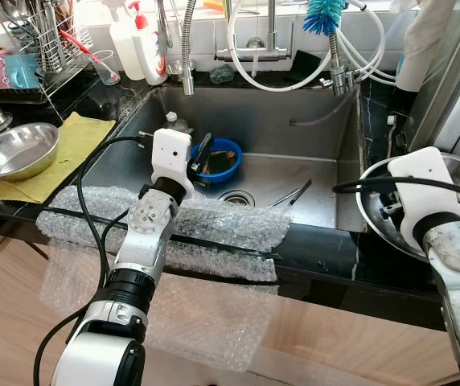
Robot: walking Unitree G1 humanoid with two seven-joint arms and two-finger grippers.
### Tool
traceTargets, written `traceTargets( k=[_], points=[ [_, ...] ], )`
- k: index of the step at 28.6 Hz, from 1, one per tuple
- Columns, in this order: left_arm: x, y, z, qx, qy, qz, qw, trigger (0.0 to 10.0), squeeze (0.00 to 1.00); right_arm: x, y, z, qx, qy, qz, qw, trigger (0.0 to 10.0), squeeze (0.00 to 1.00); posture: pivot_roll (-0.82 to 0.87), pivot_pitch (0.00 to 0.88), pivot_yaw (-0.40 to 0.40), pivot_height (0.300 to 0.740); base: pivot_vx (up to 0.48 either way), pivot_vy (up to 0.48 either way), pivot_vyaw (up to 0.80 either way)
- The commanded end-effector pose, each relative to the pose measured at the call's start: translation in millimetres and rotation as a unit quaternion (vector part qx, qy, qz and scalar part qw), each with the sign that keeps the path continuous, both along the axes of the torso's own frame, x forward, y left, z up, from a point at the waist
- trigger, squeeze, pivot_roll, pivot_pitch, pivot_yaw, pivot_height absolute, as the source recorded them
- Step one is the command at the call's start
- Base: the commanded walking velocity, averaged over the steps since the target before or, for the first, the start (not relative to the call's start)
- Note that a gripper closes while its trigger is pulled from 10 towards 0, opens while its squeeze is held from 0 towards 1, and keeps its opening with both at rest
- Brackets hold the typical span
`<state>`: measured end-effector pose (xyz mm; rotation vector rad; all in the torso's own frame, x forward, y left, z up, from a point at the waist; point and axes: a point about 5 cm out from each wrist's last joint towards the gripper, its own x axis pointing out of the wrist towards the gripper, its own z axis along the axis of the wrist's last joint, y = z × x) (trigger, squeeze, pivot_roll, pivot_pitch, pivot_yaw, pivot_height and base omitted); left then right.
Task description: Kitchen organization
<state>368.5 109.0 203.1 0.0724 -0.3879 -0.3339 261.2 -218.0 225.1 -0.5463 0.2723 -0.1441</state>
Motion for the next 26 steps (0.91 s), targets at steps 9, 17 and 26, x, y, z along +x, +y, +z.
traceTargets(
  k=[9,17,26],
  points=[
    [2.6,3.3,2.7,-0.002,0.003,0.004,1.000,10.0,0.00,1.0,-6.1,3.0,-0.005,-0.011,-0.009,1.000,1.6,0.00,-0.17,0.105,0.141,0.740,0.000,0.000,0.00],
    [3.2,4.4,3.1,-0.001,0.003,0.005,1.000,10.0,0.00,2.7,-4.2,3.9,-0.002,-0.016,-0.006,1.000,0.0,0.00,-0.16,0.103,0.142,0.740,0.000,0.000,0.00],
    [3.4,5.1,3.2,0.001,0.004,0.007,1.000,10.0,0.00,3.6,-3.3,4.4,0.000,-0.018,-0.004,1.000,0.0,0.00,-0.16,0.102,0.141,0.740,0.000,0.000,0.00]
  ],
)
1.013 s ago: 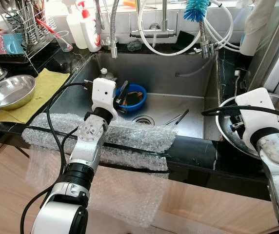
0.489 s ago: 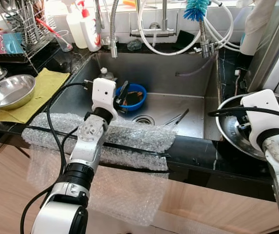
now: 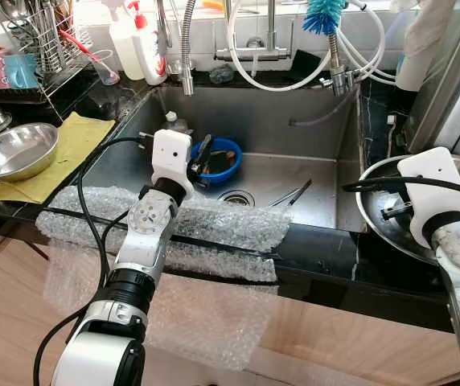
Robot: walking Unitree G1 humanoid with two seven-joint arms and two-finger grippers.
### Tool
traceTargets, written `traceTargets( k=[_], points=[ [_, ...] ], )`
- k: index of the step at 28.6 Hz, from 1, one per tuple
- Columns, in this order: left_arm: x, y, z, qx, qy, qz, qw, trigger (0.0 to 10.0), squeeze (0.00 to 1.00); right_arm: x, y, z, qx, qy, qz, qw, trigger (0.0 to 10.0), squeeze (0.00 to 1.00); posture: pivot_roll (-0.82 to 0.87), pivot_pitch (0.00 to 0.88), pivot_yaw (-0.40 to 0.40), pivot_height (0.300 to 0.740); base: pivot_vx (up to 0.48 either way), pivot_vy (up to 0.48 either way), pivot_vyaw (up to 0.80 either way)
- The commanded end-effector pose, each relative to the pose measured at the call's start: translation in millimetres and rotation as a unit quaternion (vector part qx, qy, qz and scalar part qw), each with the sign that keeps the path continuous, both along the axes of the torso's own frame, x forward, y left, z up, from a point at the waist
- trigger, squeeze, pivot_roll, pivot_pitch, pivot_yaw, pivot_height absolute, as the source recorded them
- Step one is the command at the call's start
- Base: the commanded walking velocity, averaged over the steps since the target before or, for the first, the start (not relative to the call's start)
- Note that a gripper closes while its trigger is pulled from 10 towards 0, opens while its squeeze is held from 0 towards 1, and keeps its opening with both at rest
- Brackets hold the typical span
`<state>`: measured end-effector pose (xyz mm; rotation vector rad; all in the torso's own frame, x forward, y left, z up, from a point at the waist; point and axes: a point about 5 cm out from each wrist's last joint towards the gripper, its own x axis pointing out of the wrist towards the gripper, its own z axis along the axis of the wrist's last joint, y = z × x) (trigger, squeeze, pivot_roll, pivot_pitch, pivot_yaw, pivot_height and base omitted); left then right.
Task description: Kitchen organization
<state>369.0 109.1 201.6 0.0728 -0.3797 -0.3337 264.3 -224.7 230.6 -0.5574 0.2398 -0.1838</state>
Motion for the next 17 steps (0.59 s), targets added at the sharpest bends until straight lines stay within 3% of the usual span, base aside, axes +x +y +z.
traceTargets(
  k=[1,10,17],
  points=[
    [3.0,5.3,5,0.000,0.000,0.007,1.000,10.0,0.00,0.8,3.9,-1,0.010,0.001,0.011,1.000,0.0,0.00,-0.16,0.103,0.141,0.740,0.000,0.000,0.00],
    [3.2,6.1,5,-0.001,-0.001,0.010,1.000,10.0,0.00,3.1,11.3,9,0.010,-0.025,0.029,0.999,0.0,0.00,-0.16,0.102,0.140,0.740,0.000,0.000,0.00],
    [3.5,5.6,6,-0.007,-0.001,0.011,1.000,10.0,0.00,5.0,27.2,37,0.008,-0.082,0.074,0.994,0.0,0.00,-0.16,0.101,0.139,0.740,0.000,0.000,0.00]
  ],
)
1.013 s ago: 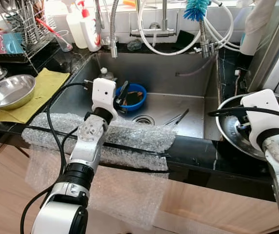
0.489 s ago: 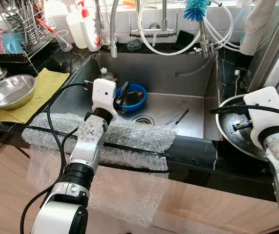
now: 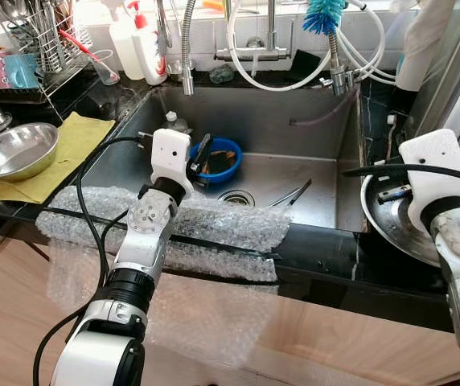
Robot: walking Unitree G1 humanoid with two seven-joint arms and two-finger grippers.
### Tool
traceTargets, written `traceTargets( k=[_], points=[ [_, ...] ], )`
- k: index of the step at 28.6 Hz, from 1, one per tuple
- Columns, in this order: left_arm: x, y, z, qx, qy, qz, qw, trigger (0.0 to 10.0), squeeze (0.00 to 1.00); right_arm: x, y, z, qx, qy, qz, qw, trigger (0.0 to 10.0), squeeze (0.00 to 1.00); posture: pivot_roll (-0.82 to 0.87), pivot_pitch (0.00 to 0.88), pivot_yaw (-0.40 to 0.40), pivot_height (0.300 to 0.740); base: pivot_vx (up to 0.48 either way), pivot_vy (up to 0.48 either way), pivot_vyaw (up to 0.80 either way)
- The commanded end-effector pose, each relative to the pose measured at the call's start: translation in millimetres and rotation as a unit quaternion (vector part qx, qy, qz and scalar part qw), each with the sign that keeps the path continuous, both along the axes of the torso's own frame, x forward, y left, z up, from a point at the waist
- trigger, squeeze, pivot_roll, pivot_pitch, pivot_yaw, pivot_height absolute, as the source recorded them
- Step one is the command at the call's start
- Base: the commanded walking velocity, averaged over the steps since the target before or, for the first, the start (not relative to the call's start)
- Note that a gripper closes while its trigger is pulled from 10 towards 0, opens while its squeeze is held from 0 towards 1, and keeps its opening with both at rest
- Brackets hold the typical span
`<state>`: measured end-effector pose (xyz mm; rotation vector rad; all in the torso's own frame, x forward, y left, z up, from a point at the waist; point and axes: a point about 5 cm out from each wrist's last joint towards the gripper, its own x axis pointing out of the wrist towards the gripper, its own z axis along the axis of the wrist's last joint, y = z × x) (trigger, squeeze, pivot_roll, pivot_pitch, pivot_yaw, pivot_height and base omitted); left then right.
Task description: Kitchen organization
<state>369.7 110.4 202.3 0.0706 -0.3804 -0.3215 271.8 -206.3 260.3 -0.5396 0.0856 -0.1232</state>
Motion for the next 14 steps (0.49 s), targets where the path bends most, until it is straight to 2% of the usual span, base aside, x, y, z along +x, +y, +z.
traceTargets(
  k=[1,5,8,9,10,11,14],
  points=[
    [2.8,4.0,5,-0.009,0.000,0.005,1.000,10.0,0.00,-2.1,10.6,12,0.000,-0.023,0.030,0.999,0.0,0.00,-0.16,0.100,0.137,0.740,0.000,0.000,0.00],
    [3.1,4.4,6,-0.015,0.001,0.006,1.000,10.0,0.00,-2.2,12.0,20,0.000,-0.036,0.034,0.999,0.0,0.00,-0.16,0.100,0.136,0.740,0.000,0.000,0.00],
    [3.3,4.0,5,-0.024,0.006,0.002,1.000,10.0,0.00,-1.3,16.7,39,0.011,-0.082,0.044,0.996,0.0,0.00,-0.17,0.098,0.136,0.740,0.000,0.000,0.00],
    [3.3,3.7,5,-0.029,0.008,0.000,1.000,10.0,0.00,-0.8,19.0,44,0.015,-0.098,0.050,0.994,3.2,0.00,-0.17,0.098,0.136,0.740,0.000,0.000,0.00],
    [3.3,3.6,4,-0.031,0.009,0.000,0.999,10.0,0.00,-0.3,20.6,47,0.018,-0.108,0.055,0.992,4.9,0.00,-0.17,0.098,0.135,0.740,0.000,0.000,0.00],
    [3.3,3.7,5,-0.039,0.010,-0.002,0.999,10.0,0.00,0.8,23.0,50,0.023,-0.121,0.061,0.991,10.0,0.00,-0.17,0.098,0.135,0.740,0.000,0.000,0.00],
    [3.5,6.2,5,-0.056,0.012,0.000,0.998,10.0,0.00,4.8,30.8,57,0.043,-0.157,0.081,0.983,10.0,0.00,-0.16,0.097,0.135,0.740,0.000,0.000,0.00]
  ],
)
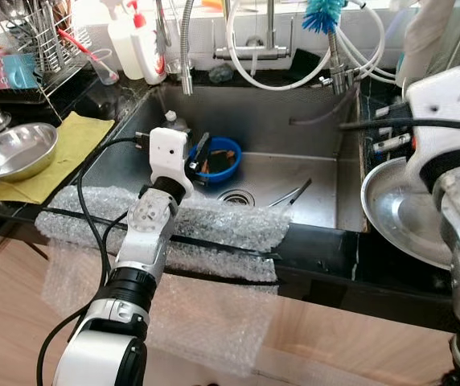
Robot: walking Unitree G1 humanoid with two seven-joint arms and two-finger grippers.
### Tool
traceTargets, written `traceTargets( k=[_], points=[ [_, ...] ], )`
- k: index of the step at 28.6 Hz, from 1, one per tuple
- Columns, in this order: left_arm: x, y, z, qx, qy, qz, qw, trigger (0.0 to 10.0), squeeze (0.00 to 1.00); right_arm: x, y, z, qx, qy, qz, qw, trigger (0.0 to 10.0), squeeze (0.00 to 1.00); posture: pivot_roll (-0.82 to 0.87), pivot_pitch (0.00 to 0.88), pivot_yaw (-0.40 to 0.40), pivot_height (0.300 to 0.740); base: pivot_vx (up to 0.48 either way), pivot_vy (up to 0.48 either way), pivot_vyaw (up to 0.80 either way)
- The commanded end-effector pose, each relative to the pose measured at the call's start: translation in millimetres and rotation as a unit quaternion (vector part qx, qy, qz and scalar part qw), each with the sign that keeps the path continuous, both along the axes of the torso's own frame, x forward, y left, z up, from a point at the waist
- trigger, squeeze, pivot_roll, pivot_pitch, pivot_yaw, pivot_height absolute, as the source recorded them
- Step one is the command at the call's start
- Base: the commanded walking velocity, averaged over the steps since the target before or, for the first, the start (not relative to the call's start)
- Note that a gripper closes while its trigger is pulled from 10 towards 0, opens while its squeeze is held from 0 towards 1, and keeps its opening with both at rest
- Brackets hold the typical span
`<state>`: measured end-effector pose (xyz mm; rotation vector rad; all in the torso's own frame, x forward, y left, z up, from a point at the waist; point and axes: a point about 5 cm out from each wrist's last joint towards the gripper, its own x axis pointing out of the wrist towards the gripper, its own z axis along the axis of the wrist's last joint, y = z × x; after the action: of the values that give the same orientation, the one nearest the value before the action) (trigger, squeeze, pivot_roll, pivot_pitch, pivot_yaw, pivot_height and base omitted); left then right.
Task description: Kitchen organization
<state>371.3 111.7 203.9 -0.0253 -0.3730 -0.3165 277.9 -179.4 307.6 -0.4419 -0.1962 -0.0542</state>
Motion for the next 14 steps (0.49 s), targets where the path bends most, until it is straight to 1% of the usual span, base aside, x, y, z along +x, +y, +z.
traceTargets(
  k=[1,2,3,5,8,9,11,12,14],
  points=[
    [1.6,5.5,3,-0.013,0.001,0.007,1.000,10.0,0.00,1.0,9.1,13,0.016,-0.046,0.029,0.998,10.0,0.00,-0.16,0.097,0.135,0.740,0.000,0.000,0.00],
    [0.9,5.4,2,-0.014,0.002,0.005,1.000,10.0,0.00,6.3,17.3,17,0.039,-0.067,0.056,0.995,10.0,0.00,-0.16,0.096,0.134,0.740,0.000,0.000,0.00],
    [0.6,5.1,1,-0.013,0.002,0.004,1.000,10.0,0.00,8.8,20.4,19,0.048,-0.074,0.065,0.994,10.0,0.00,-0.16,0.096,0.134,0.740,0.000,0.000,0.00],
    [0.0,4.3,1,-0.012,0.002,0.003,1.000,10.0,0.00,12.2,23.8,19,0.063,-0.082,0.076,0.992,10.0,0.00,-0.15,0.095,0.132,0.740,0.000,0.000,0.00],
    [0.0,4.3,1,-0.013,0.002,0.003,1.000,10.0,0.00,12.5,23.9,19,0.064,-0.083,0.077,0.992,10.0,0.00,-0.15,0.095,0.132,0.740,0.000,0.000,0.00],
    [-1.0,3.1,0,-0.013,0.003,0.000,1.000,10.0,0.00,28.2,41.1,23,0.146,-0.096,0.129,0.976,10.0,0.00,-0.15,0.093,0.131,0.740,0.000,0.000,0.00],
    [-1.7,2.1,-1,-0.014,0.003,-0.002,1.000,10.0,0.00,37.8,51.7,24,0.199,-0.104,0.156,0.962,10.0,0.00,-0.14,0.089,0.131,0.740,0.000,0.000,0.00],
    [-2.1,0.9,-1,-0.012,0.003,-0.006,1.000,10.0,0.00,45.6,55.1,21,0.236,-0.102,0.168,0.952,10.0,0.00,-0.14,0.087,0.131,0.740,0.000,0.000,0.00],
    [-2.8,-0.8,-1,-0.008,0.003,-0.012,1.000,10.0,0.00,53.7,56.4,13,0.277,-0.093,0.175,0.940,10.0,0.00,-0.13,0.081,0.129,0.740,0.000,0.000,0.00]
  ],
)
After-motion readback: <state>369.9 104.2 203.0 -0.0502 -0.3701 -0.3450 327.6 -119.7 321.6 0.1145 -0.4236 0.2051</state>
